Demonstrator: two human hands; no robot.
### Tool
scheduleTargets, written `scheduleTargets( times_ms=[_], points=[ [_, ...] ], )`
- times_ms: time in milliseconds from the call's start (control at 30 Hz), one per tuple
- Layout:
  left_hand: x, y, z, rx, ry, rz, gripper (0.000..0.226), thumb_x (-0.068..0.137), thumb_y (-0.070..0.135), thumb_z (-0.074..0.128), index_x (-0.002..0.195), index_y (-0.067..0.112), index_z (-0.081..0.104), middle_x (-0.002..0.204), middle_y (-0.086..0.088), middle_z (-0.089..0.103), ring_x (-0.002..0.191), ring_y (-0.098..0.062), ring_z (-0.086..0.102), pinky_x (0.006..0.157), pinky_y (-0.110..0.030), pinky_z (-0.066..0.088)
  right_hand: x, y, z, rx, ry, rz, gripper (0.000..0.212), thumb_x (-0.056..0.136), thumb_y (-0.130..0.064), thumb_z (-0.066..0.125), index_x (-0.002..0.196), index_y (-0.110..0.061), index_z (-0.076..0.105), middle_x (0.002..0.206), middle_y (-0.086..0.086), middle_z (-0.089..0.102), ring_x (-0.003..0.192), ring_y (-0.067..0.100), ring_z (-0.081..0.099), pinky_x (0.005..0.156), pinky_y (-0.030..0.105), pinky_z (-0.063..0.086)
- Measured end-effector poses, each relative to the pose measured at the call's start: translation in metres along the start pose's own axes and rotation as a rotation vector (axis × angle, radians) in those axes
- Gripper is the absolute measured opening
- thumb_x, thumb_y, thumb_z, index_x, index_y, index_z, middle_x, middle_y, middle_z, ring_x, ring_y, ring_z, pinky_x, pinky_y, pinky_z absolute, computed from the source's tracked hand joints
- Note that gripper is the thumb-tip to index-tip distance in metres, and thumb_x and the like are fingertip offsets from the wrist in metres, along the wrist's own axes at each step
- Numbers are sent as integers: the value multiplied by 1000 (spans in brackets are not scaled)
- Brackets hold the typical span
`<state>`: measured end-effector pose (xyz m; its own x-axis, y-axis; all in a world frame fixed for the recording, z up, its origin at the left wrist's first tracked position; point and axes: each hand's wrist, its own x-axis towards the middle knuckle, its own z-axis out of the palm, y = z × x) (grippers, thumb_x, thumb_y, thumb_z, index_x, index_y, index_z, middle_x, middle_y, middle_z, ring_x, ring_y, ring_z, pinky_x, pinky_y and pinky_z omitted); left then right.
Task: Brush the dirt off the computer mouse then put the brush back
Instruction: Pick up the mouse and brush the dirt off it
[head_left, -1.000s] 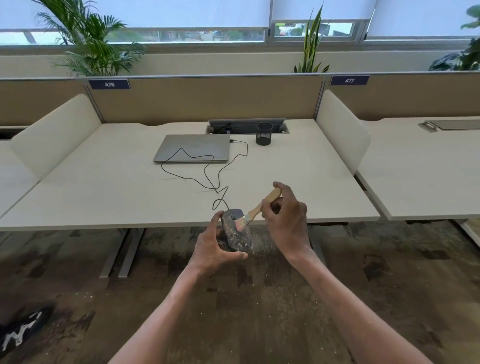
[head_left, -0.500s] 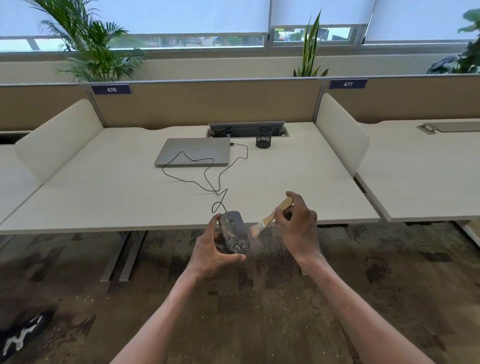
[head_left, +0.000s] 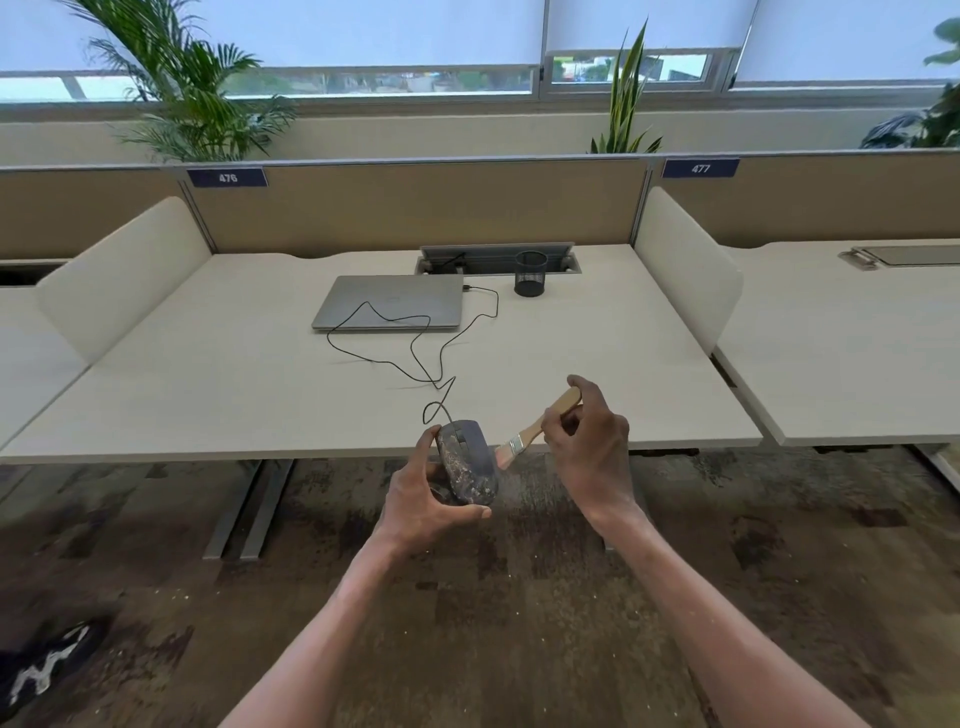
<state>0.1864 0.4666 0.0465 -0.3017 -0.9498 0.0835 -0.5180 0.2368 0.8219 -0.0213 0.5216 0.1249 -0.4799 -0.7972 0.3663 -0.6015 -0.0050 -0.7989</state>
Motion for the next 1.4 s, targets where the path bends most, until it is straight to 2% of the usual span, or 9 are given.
scheduleTargets(
  times_ms=[67, 400, 533, 733, 900, 1033, 1167, 1267, 1400],
  points=[
    [1, 4, -1, 0, -4, -17, 132, 47, 55, 98, 155, 35, 25, 132, -10, 66, 113, -26, 66, 101, -44, 54, 0, -8, 2, 19, 12, -48, 48, 95, -13, 66, 139, -4, 51, 91, 9, 77, 73, 10, 68, 62, -8, 41],
    [5, 10, -1, 22, 10, -42, 132, 48, 53, 98, 156, 31, 25, 135, -14, 63, 112, -33, 66, 98, -49, 55, -12, -22, 14, 39, -40, -97, 47, 96, -14, 65, 139, -5, 50, 85, 5, 77, 65, 3, 66, 62, -3, 45],
    [4, 4, -2, 13, 6, -42, 133, 45, 55, 98, 155, 33, 25, 122, -6, 71, 95, -16, 70, 89, -34, 59, -23, -14, 13, 25, -88, -59, 49, 94, -13, 66, 140, -7, 50, 79, 1, 74, 60, -4, 61, 59, -4, 41],
    [7, 2, -3, 5, 8, -52, 133, 46, 55, 98, 156, 31, 26, 130, -9, 68, 110, -24, 68, 97, -44, 57, -18, -18, 11, 59, -27, -81, 47, 95, -15, 67, 139, -8, 50, 77, -2, 73, 58, -10, 62, 60, -3, 44],
    [9, 3, -2, -23, 6, 0, 128, 48, 49, 99, 154, 29, 30, 103, 14, 70, 79, 4, 69, 71, -9, 54, -12, -22, 14, 59, -8, -100, 48, 96, -16, 66, 140, -7, 49, 89, 5, 77, 73, 6, 68, 64, -3, 46],
    [10, 4, -3, -17, 17, -19, 129, 49, 48, 99, 156, 29, 29, 123, -8, 70, 96, -20, 71, 90, -36, 59, -24, -11, 13, 62, -64, -85, 46, 97, -16, 65, 140, -11, 49, 82, 0, 75, 63, -4, 64, 62, 1, 48],
    [9, -1, -2, -23, -3, -15, 129, 45, 54, 96, 154, 32, 30, 113, -4, 74, 75, -3, 71, 73, -17, 58, -34, -1, 9, 76, -79, -88, 41, 95, -15, 68, 133, -12, 52, 79, -6, 69, 67, -8, 65, 62, 3, 48],
    [10, -2, -1, -30, -10, -18, 132, 42, 60, 94, 154, 30, 30, 117, -5, 73, 78, -2, 71, 79, -26, 61, -38, 4, 6, 76, -76, -109, 37, 94, -14, 70, 127, -11, 54, 83, -4, 69, 70, -1, 67, 64, 3, 49],
    [14, -4, 1, -40, -15, -20, 129, 45, 54, 97, 153, 30, 31, 114, -3, 74, 74, 5, 71, 70, -12, 56, -40, 10, 3, 63, -85, -109, 37, 92, -13, 71, 125, -12, 54, 79, -8, 65, 73, -13, 64, 59, 0, 45]
  ],
)
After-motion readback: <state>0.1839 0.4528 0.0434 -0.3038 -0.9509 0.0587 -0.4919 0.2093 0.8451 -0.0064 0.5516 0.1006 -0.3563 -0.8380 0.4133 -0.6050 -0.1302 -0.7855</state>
